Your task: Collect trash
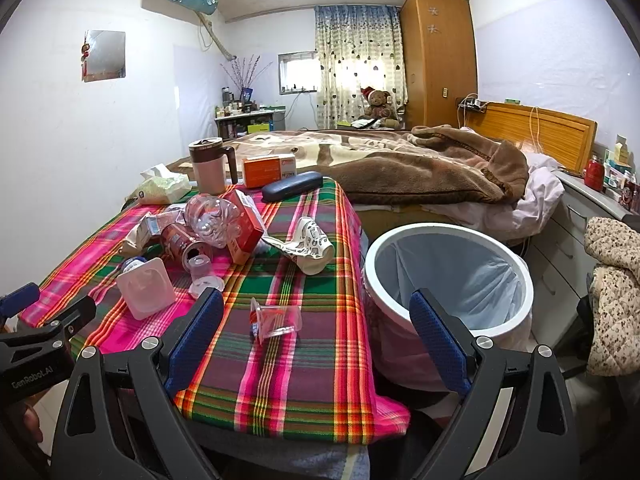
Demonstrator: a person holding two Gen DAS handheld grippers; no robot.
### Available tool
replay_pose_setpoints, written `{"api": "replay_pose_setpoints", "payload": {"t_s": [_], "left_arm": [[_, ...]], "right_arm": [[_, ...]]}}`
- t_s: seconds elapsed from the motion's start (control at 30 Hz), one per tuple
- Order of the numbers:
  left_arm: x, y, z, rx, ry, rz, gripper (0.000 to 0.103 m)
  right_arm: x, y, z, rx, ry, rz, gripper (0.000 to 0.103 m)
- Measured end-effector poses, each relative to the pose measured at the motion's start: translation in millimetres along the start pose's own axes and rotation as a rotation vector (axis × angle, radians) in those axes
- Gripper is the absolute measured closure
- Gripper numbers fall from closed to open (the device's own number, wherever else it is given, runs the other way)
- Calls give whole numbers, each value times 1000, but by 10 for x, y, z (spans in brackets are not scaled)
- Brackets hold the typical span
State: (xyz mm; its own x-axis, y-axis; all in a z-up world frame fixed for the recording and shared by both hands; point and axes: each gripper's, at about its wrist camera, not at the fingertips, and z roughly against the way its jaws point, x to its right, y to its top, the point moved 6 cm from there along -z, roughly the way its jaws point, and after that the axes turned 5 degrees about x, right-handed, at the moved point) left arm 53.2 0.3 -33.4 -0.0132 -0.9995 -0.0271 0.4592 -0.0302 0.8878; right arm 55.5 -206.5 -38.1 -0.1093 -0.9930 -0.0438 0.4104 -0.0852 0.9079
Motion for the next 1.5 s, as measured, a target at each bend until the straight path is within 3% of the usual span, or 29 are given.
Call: {"api": "replay_pose_setpoints", "payload": {"t_s": [1.17,1.5], "left_arm": [[-17,-23,-190,-19,-12,3,0],[-181,-45,-575,-73,-84,48,0]], "right_arm": [[-29,-24,-98,-17,-4,6,7],[-118,-221,-405,-112,120,0,7]]}}
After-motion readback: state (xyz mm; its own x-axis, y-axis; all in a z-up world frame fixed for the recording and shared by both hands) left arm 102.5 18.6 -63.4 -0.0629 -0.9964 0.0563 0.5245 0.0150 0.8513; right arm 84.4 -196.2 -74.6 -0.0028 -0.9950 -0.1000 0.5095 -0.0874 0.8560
